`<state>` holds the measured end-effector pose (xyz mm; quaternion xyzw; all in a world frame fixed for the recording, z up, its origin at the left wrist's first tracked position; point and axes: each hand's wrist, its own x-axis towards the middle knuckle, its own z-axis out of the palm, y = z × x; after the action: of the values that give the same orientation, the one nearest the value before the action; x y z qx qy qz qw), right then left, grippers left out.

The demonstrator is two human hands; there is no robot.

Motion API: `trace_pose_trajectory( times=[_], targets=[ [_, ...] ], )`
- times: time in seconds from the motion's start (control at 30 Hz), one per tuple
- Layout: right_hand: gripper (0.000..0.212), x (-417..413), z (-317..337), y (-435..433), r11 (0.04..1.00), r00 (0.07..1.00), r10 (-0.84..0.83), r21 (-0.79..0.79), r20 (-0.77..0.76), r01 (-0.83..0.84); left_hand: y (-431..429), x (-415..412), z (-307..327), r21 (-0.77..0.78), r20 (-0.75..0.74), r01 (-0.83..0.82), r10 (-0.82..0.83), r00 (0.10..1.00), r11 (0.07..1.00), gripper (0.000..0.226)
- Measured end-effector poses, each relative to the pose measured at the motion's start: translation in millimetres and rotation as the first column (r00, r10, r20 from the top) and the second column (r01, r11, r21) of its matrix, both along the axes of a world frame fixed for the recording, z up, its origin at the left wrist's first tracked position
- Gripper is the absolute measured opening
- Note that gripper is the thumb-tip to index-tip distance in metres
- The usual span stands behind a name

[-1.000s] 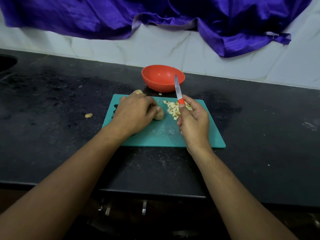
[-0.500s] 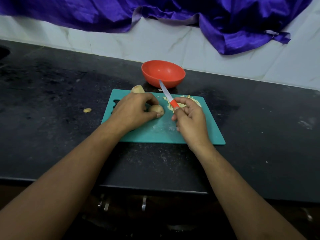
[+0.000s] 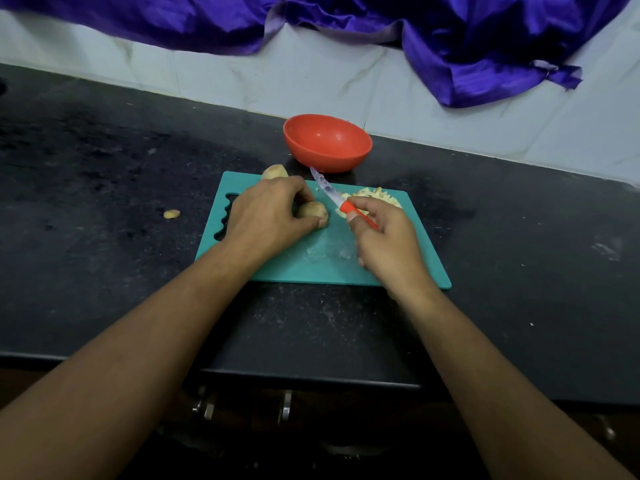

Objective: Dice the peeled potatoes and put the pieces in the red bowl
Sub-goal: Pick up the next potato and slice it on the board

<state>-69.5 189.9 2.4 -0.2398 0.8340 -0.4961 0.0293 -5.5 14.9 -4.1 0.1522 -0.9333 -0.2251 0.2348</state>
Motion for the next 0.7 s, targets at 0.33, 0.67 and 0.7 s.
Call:
trace_pose_trajectory(
  times=[0.33, 0.67, 0.7],
  targets=[
    [0.044, 9.0, 12.6, 6.4, 0.894, 0.959, 0.140, 0.449, -0.244, -0.017, -1.2, -1.9, 1.8, 0.048, 0.017, -0.025, 0.024, 1.000, 0.999, 0.033],
    [0.044, 1.7, 29.9, -3.4, 0.883, 0.978, 0.142, 0.466, -0.152, -0.056, -3.1, -3.6, 2.4, 0.096, 0.031, -0.021, 0.018, 0.999, 0.995, 0.029],
    [0.043, 2.4, 33.1, -4.0, 0.877, 0.978, 0.149, 0.476, -0.149, -0.061, -2.9, -3.3, 2.6, 0.099, 0.032, -0.018, 0.015, 0.999, 0.995, 0.028]
  ],
)
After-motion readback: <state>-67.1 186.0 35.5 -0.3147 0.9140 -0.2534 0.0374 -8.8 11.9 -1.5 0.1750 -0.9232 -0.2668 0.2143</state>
